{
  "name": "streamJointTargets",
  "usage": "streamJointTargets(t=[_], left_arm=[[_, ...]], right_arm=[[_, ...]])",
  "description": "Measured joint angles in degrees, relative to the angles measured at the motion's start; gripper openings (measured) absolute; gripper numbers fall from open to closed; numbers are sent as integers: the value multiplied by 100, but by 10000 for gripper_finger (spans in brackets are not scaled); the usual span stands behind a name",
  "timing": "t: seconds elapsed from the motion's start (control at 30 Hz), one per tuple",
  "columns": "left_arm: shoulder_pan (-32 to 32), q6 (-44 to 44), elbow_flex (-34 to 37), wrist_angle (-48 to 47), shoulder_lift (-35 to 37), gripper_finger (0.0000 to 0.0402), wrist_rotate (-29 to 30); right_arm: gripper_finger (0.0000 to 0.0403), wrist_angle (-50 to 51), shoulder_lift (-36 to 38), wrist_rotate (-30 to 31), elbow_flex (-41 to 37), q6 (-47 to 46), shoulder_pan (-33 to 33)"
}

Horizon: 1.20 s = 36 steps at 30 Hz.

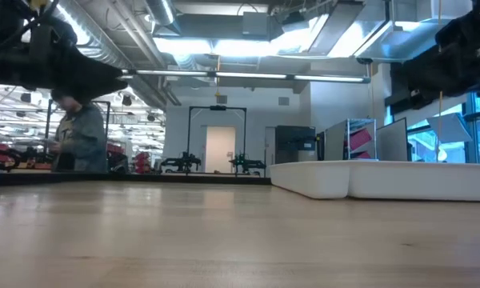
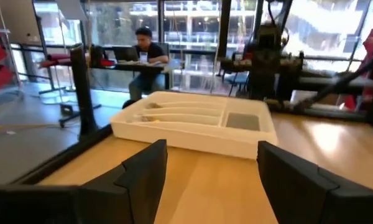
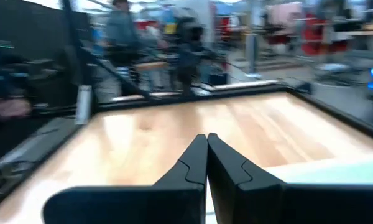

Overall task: Sort silverware
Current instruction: Return to Home Position

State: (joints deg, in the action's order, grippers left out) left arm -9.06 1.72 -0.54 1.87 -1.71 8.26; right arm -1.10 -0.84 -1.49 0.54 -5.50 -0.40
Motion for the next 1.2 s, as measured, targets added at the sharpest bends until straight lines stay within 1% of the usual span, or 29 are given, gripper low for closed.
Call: streamJointTargets(t=[0.07, 0.13, 0.23, 0.4, 1.2], left_arm=[[50, -156, 0, 24, -49, 235, 147], [35, -227, 0, 37, -101, 235, 243], [6, -304, 0, 38, -122, 235, 246], [5, -18, 0, 37, -130, 235, 244], [2, -64, 0, 38, -132, 235, 244]], right_arm=[[9, -12, -3, 351, -2, 1, 0], [9, -24, -11, 453, -2, -4, 0], [10, -25, -11, 449, -2, -6, 0], [10, -20, -14, 445, -4, -8, 0], [10, -11, -14, 445, -9, -15, 0]])
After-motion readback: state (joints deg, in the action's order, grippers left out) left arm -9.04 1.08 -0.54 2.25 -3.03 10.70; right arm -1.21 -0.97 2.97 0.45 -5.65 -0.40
